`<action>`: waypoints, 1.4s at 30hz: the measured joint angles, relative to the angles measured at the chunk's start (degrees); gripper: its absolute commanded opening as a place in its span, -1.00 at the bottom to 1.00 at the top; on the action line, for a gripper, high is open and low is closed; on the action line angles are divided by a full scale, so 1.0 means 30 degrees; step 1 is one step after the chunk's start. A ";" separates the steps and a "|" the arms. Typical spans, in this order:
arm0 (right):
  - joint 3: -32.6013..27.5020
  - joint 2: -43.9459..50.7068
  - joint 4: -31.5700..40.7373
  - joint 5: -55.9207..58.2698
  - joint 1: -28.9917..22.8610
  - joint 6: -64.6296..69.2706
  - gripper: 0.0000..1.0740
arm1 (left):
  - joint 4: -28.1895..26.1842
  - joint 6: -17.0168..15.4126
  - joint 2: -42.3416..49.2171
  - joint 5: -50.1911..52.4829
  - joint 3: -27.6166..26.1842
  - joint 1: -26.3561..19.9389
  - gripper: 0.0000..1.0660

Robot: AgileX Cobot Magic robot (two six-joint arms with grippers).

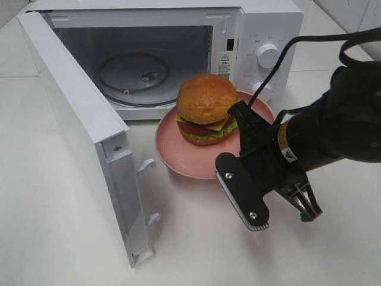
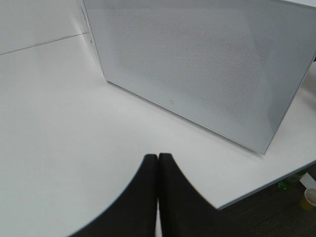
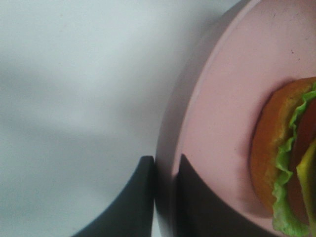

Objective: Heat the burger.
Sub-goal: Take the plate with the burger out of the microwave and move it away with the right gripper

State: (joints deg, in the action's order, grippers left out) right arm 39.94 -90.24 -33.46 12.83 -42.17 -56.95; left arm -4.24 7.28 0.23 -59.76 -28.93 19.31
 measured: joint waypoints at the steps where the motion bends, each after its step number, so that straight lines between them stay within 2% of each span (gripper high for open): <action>1: 0.0000 0.0000 0.0000 0.0000 0.0000 0.0000 -1.00 | 0.0000 0.0000 0.0000 0.0000 0.0000 0.0000 -0.99; 3: -0.0306 0.0191 0.0000 0.0019 0.0019 0.0153 -1.00 | 0.0000 0.0000 0.0000 0.0000 0.0000 0.0000 -0.99; 5: -0.1451 0.1070 0.0000 0.0057 0.0019 0.0726 -1.00 | 0.0000 0.0000 0.0000 0.0000 0.0000 0.0000 -0.99; 8: -0.1757 0.1299 0.0000 0.0057 0.0019 0.0859 -1.00 | 0.0000 0.0000 0.0000 0.0000 0.0000 0.0000 -0.99; 10: -0.2807 0.2139 0.0000 0.0115 0.0019 0.1604 -1.00 | 0.0000 0.0000 0.0000 0.0000 0.0000 0.0000 -0.99; 16: -0.3591 0.2827 -0.0076 0.0573 0.0019 0.2846 -1.00 | 0.0000 0.0000 0.0000 0.0000 0.0000 0.0000 -0.99; 19: -0.4374 0.3209 -0.0840 0.0879 0.0019 0.4717 -1.00 | 0.0000 0.0000 0.0000 0.0000 0.0000 0.0000 -0.99; 29: -0.5768 0.3266 -0.5157 0.1490 0.0019 1.2414 -1.00 | 0.0000 0.0000 0.0000 0.0000 0.0000 0.0000 -0.99; 31: -0.6092 0.3285 -0.7066 0.1795 0.0019 1.5088 -1.00 | 0.0000 0.0000 0.0000 0.0000 0.0000 0.0000 -0.99; 34: -0.6398 0.3285 -0.8289 0.1967 0.0019 1.6578 -1.00 | 0.0000 0.0000 0.0000 0.0000 0.0000 0.0000 -0.99; 36: -0.6665 0.3285 -0.9702 0.1967 0.0611 1.8831 -1.00 | 0.0000 0.0000 0.0000 0.0000 0.0000 0.0000 -0.99; 37: -0.6665 0.3285 -0.9702 0.1967 0.0611 1.8831 -1.00 | 0.0000 0.0000 0.0000 0.0000 0.0000 0.0000 -0.99; 41: -0.6704 0.3285 -1.0829 0.1910 0.2731 2.0970 -1.00 | 0.0000 0.0000 0.0000 0.0000 0.0000 0.0000 -0.99; 42: -0.6704 0.3285 -1.0829 0.1910 0.2731 2.0970 -1.00 | 0.0000 0.0000 0.0000 0.0000 0.0000 0.0000 -0.99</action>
State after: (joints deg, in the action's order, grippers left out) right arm 19.82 -80.39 -65.95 18.56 -33.98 5.96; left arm -4.24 7.28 0.23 -59.76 -28.93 19.31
